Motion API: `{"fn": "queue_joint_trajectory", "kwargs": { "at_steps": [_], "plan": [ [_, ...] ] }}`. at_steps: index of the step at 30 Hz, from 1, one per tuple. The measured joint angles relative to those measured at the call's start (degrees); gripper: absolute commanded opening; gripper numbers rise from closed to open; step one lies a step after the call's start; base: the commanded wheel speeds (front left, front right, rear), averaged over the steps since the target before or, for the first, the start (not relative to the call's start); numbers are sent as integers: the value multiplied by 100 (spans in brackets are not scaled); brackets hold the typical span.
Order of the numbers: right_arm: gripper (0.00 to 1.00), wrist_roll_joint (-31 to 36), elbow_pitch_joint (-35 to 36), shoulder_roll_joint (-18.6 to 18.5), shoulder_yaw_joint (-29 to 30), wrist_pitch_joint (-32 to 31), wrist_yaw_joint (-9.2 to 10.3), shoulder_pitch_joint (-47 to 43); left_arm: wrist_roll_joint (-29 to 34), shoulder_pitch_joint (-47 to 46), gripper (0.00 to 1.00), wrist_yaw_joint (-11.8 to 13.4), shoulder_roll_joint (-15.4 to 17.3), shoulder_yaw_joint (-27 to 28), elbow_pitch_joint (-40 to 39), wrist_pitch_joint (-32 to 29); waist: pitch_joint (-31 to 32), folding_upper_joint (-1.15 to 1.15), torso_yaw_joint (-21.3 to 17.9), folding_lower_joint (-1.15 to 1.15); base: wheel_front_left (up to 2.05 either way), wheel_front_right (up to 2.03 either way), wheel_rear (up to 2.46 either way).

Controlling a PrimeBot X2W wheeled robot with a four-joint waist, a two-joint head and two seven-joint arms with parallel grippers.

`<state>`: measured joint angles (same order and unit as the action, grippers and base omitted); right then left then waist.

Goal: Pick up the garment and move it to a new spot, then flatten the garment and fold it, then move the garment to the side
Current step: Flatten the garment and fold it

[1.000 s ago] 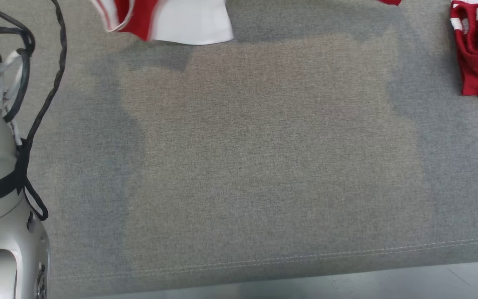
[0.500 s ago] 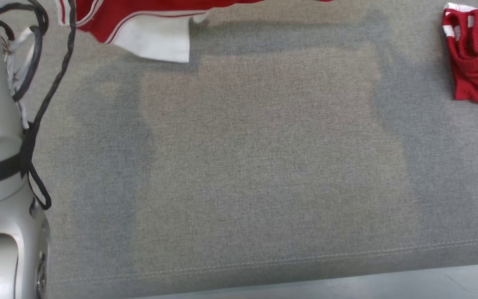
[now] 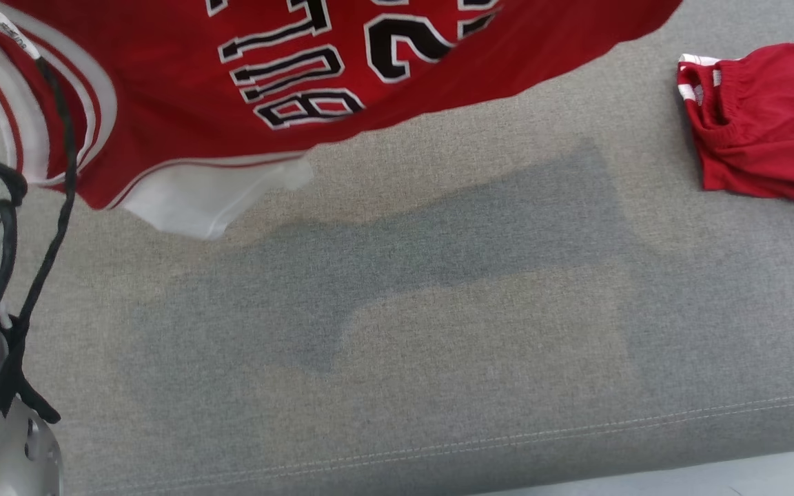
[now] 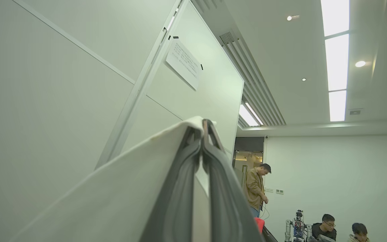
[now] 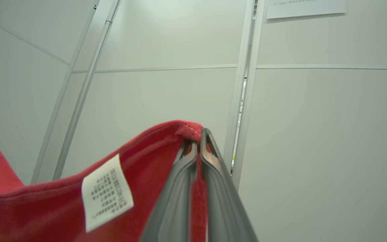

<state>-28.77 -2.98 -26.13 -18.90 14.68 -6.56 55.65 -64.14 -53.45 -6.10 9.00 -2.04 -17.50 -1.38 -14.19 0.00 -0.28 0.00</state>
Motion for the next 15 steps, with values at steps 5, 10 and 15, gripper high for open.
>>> {"fn": "queue_joint_trajectory", "kwargs": {
  "at_steps": [5, 10, 15],
  "plan": [
    [0, -126, 781, -192, 153, 0, 0, -243, -323, 66, 0, 75, 1, -363, -846, -490, 260, 0, -61, 0, 0, 0, 0],
    [0, -797, 769, -186, 14, -533, -24, -837, -480, 617, 0, 794, 4, -656, -633, -1051, 358, 0, -86, 0, 0, 0, 0],
    [0, -1196, -296, 54, -594, -1274, -48, -983, -323, 1119, 0, 1241, 177, -764, 654, -1314, 180, 0, -66, 0, 0, 0, 0]
  ]
}}
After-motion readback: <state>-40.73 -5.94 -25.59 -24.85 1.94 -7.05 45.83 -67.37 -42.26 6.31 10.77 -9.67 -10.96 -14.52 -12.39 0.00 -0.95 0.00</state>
